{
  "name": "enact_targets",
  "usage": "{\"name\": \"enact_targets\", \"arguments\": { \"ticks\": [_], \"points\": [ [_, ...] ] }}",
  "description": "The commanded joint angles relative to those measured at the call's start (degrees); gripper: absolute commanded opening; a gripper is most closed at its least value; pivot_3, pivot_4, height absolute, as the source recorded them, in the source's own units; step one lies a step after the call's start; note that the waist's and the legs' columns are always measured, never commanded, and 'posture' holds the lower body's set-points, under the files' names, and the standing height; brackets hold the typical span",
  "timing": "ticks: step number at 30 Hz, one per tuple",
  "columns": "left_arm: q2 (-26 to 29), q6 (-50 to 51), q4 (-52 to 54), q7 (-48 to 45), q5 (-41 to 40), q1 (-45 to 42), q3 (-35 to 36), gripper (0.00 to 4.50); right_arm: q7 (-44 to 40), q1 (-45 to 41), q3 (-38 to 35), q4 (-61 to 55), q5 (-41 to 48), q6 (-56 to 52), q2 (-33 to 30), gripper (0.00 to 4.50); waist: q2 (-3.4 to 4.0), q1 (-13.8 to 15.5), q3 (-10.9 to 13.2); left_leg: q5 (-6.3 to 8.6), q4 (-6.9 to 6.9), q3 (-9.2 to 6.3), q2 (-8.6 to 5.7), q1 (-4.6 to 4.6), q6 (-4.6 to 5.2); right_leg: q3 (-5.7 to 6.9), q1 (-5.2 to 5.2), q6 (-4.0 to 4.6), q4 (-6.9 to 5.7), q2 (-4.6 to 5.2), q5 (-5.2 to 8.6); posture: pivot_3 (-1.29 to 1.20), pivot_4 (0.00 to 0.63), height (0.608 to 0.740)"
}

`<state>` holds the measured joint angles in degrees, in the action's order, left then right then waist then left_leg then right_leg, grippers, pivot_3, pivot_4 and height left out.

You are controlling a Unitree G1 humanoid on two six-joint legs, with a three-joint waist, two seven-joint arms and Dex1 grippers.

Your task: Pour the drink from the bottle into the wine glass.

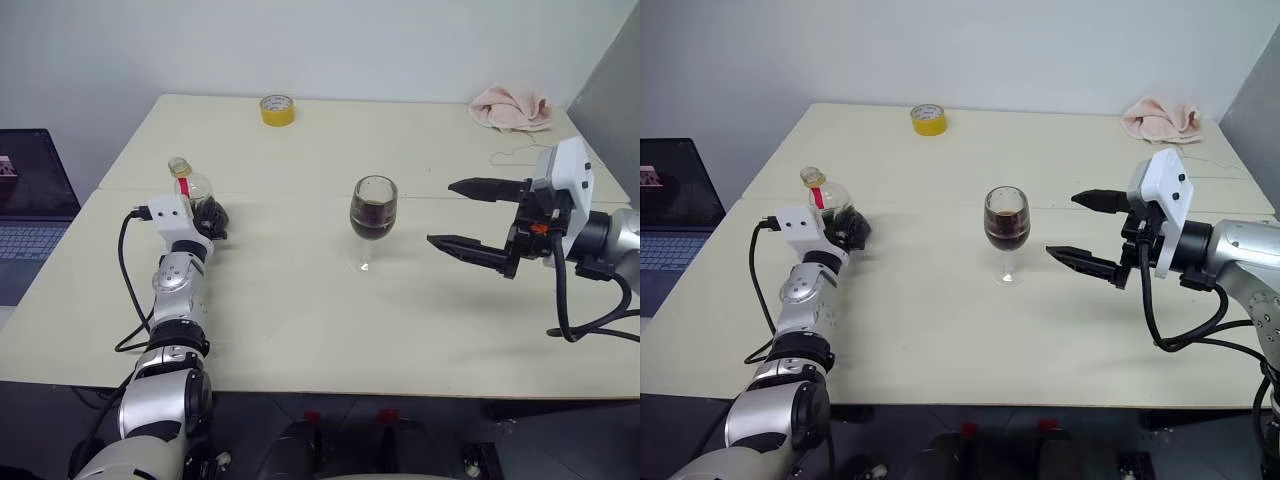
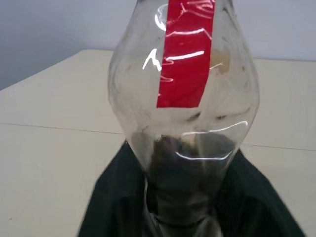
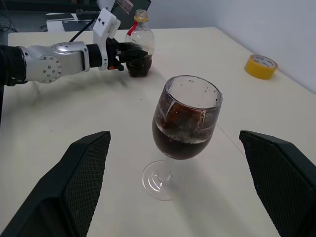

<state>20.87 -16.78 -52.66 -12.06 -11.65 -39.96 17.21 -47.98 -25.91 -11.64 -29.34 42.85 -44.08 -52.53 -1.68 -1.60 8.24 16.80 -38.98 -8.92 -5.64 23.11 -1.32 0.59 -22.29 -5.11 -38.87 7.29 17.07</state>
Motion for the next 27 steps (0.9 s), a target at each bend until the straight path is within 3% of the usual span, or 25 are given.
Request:
{"name": "enact_targets", "arguments": {
  "ticks": [1,5,6,11,20,24,27],
  "points": [
    [0.1,-1.0,-0.1,-0.3,-0.1,-0.5,0.3,2.99,0.0,-0.9,-1.1,-0.9,0.0,0.8,-0.8,4.5,0.0,0.0,0.0,0.0,0.0,0.0,0.0,0.0,0.0,0.0,-0.01,0.0,0.0,0.0,0.0,0.0,0.15,0.74],
    [-0.1,-0.3,1.3,-0.9,-0.9,0.2,0.5,4.34,0.1,-0.7,-1.1,-0.9,-0.1,0.8,-0.7,4.5,0.0,0.0,0.0,0.0,0.0,-0.01,0.0,0.01,0.0,0.0,0.0,0.0,0.0,0.0,0.0,0.0,0.15,0.74],
    [0.0,0.1,2.3,-1.2,-1.2,0.7,0.6,4.46,0.2,-0.7,-1.1,-0.9,-0.1,0.9,-0.7,4.5,0.0,0.0,0.0,0.0,0.0,0.0,0.0,0.01,0.0,0.0,0.0,0.0,0.0,0.0,0.0,0.0,0.15,0.74],
    [0.7,5.2,12.7,-5.9,-3.9,5.0,0.2,4.46,0.7,-0.6,-0.7,-0.7,-0.8,1.3,-0.4,4.5,0.0,-0.1,0.0,0.0,0.01,-0.01,0.02,0.0,0.0,0.0,-0.01,0.0,0.0,0.0,0.0,0.0,0.15,0.74],
    [6.8,23.7,43.8,-8.7,-9.7,18.7,2.3,4.46,-0.4,0.3,-2.0,0.1,-1.5,1.7,-1.2,4.5,0.03,-0.2,0.0,0.0,0.04,-0.02,0.08,-0.03,0.0,-0.03,0.0,0.02,0.04,-0.03,0.01,0.0,0.15,0.74],
    [12.2,35.0,59.5,-17.0,-21.4,29.7,6.5,4.46,-1.4,1.8,-3.9,1.4,-2.2,2.2,-2.9,4.5,0.07,-0.2,0.0,0.0,0.1,0.03,0.1,-0.06,0.0,-0.07,0.02,0.02,0.14,-0.04,0.01,0.0,0.15,0.74],
    [19.5,41.9,65.4,-25.9,-28.0,31.9,7.1,4.46,-3.6,2.1,-5.1,4.9,-2.8,4.0,-4.4,4.5,0.13,0.1,0.0,0.0,0.13,0.02,0.16,-0.08,-0.01,-0.06,0.03,0.08,0.15,-0.1,0.04,0.0,0.15,0.74]
  ]
}}
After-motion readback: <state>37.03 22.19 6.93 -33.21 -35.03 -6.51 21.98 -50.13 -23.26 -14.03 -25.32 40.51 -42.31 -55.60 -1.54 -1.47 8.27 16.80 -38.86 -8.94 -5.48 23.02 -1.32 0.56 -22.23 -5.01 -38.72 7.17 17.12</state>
